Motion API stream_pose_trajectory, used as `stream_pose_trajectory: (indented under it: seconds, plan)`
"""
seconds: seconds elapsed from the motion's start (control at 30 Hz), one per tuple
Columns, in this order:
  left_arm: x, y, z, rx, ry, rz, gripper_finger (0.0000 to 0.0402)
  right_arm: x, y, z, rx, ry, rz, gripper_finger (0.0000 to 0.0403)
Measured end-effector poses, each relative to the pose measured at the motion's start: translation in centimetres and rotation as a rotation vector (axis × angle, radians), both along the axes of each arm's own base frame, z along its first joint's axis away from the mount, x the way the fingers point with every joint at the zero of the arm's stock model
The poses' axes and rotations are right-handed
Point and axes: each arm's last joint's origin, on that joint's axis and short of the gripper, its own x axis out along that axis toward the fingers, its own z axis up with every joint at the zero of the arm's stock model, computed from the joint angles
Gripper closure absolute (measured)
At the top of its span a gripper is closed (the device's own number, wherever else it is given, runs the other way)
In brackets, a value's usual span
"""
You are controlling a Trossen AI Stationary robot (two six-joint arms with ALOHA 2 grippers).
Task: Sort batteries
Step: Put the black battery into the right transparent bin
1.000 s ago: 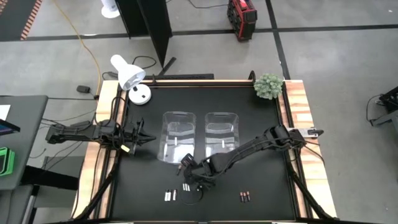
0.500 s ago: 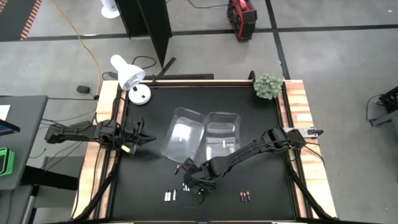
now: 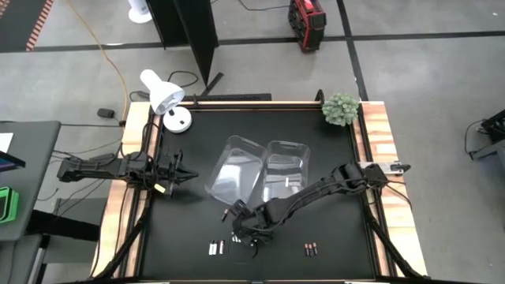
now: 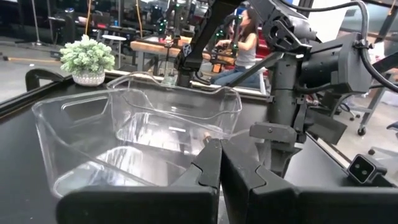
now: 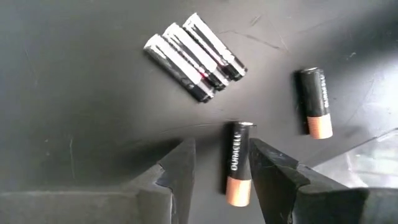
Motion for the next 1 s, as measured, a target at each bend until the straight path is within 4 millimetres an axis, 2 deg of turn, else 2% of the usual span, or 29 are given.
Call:
stream_pose_trajectory:
  seconds: [0.43, 0.67, 0.83, 1.0]
  plan:
    - [0.0, 0.0, 0.0, 0.000, 0.000, 0.001, 0.0401, 0.2, 2.9, 2.9, -0.005, -0.102, -0.026, 0.0167]
    - [0.0, 0.0, 0.0, 0.000, -0.001, 0.001, 0.0401, -0.8, 4.5, 2.7, -0.024, -0.070, 0.040, 0.0166]
    - [0.0, 0.0, 0.1, 0.000, -0.008, 0.002, 0.0401, -0.8, 4.4, 2.3, -0.114, -0.058, 0.200, 0.0177]
    - [0.0, 0.0, 0.1, 0.000, -0.009, 0.002, 0.0401, -0.2, 3.0, 2.3, -0.151, -0.054, 0.228, 0.0179]
